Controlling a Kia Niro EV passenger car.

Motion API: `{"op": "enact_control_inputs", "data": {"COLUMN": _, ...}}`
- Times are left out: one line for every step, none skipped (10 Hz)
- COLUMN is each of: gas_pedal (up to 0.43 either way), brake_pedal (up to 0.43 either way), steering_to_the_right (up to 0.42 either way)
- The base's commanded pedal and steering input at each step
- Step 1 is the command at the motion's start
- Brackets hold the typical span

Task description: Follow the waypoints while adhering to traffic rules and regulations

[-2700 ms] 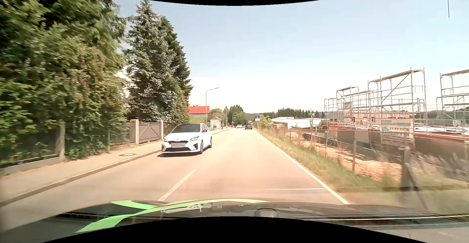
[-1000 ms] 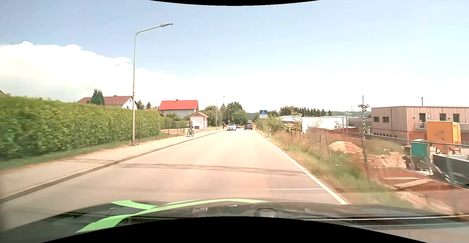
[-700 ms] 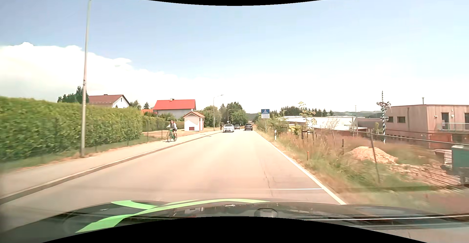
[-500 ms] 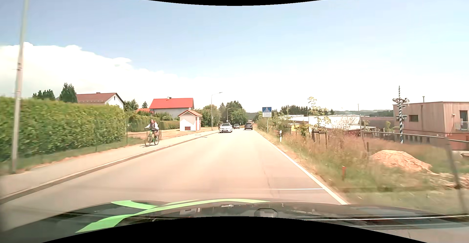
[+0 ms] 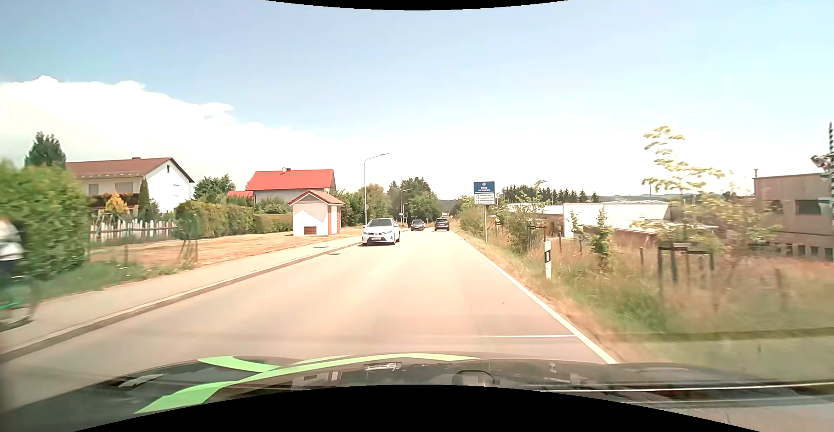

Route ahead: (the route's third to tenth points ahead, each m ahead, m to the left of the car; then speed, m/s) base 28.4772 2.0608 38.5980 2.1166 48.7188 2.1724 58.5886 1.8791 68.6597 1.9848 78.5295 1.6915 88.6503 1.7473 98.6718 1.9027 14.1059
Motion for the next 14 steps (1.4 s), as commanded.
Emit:
{"op": "enact_control_inputs", "data": {"gas_pedal": 0.047, "brake_pedal": 0.0, "steering_to_the_right": -0.002}}
{"op": "enact_control_inputs", "data": {"gas_pedal": 0.079, "brake_pedal": 0.0, "steering_to_the_right": -0.002}}
{"op": "enact_control_inputs", "data": {"gas_pedal": 0.098, "brake_pedal": 0.0, "steering_to_the_right": -0.002}}
{"op": "enact_control_inputs", "data": {"gas_pedal": 0.11, "brake_pedal": 0.0, "steering_to_the_right": -0.002}}
{"op": "enact_control_inputs", "data": {"gas_pedal": 0.11, "brake_pedal": 0.0, "steering_to_the_right": -0.002}}
{"op": "enact_control_inputs", "data": {"gas_pedal": 0.118, "brake_pedal": 0.0, "steering_to_the_right": -0.002}}
{"op": "enact_control_inputs", "data": {"gas_pedal": 0.118, "brake_pedal": 0.0, "steering_to_the_right": -0.002}}
{"op": "enact_control_inputs", "data": {"gas_pedal": 0.11, "brake_pedal": 0.0, "steering_to_the_right": -0.002}}
{"op": "enact_control_inputs", "data": {"gas_pedal": 0.098, "brake_pedal": 0.0, "steering_to_the_right": -0.002}}
{"op": "enact_control_inputs", "data": {"gas_pedal": 0.059, "brake_pedal": 0.0, "steering_to_the_right": -0.002}}
{"op": "enact_control_inputs", "data": {"gas_pedal": 0.059, "brake_pedal": 0.0, "steering_to_the_right": -0.002}}
{"op": "enact_control_inputs", "data": {"gas_pedal": 0.059, "brake_pedal": 0.0, "steering_to_the_right": -0.002}}
{"op": "enact_control_inputs", "data": {"gas_pedal": 0.059, "brake_pedal": 0.0, "steering_to_the_right": -0.001}}
{"op": "enact_control_inputs", "data": {"gas_pedal": 0.059, "brake_pedal": 0.0, "steering_to_the_right": -0.002}}
